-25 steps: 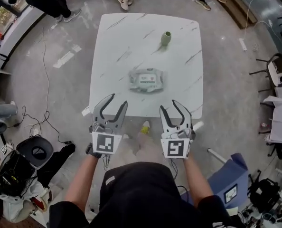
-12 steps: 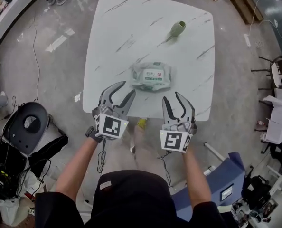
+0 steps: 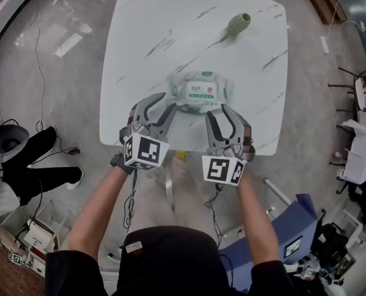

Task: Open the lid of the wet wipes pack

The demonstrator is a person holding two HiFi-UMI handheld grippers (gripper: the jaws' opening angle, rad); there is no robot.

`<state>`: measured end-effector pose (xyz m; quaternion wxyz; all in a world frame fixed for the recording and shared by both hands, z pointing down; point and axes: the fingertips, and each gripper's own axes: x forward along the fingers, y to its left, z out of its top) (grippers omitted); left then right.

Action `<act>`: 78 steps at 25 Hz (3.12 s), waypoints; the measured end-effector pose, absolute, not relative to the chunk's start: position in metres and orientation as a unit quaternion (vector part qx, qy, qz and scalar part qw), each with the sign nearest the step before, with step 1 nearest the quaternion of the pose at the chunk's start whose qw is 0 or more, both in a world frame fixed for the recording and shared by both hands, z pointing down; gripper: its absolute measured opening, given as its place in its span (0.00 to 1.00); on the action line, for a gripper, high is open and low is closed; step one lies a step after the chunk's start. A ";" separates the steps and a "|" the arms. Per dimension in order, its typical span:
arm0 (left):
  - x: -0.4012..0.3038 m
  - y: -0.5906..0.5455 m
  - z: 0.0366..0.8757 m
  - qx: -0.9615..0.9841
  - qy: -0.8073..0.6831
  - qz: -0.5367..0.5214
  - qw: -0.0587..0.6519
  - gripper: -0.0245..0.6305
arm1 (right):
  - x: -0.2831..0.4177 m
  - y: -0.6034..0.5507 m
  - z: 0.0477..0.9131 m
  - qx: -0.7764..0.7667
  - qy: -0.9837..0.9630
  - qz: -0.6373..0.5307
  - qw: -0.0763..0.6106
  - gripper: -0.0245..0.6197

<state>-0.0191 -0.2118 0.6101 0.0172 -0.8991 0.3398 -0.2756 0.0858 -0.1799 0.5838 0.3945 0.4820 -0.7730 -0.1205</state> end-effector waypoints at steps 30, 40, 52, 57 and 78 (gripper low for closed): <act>0.001 -0.222 0.682 -0.897 0.327 -0.279 -0.105 0.14 | 0.063 -0.201 0.675 0.332 -0.762 -0.183 0.525 0.20; 0.002 -0.222 0.685 -0.897 0.319 -0.289 -0.100 0.12 | 0.061 -0.199 0.682 0.335 -0.778 -0.121 0.518 0.10; 0.003 -0.222 0.687 -0.896 0.311 -0.299 -0.110 0.12 | 0.061 -0.197 0.679 0.376 -0.773 -0.141 0.491 0.07; 0.002 -0.222 0.686 -0.896 0.308 -0.299 -0.112 0.12 | 0.059 -0.198 0.679 0.362 -0.776 -0.134 0.499 0.06; 0.004 -0.221 0.689 -0.896 0.301 -0.303 -0.117 0.12 | 0.062 -0.200 0.661 0.359 -0.777 -0.131 0.500 0.05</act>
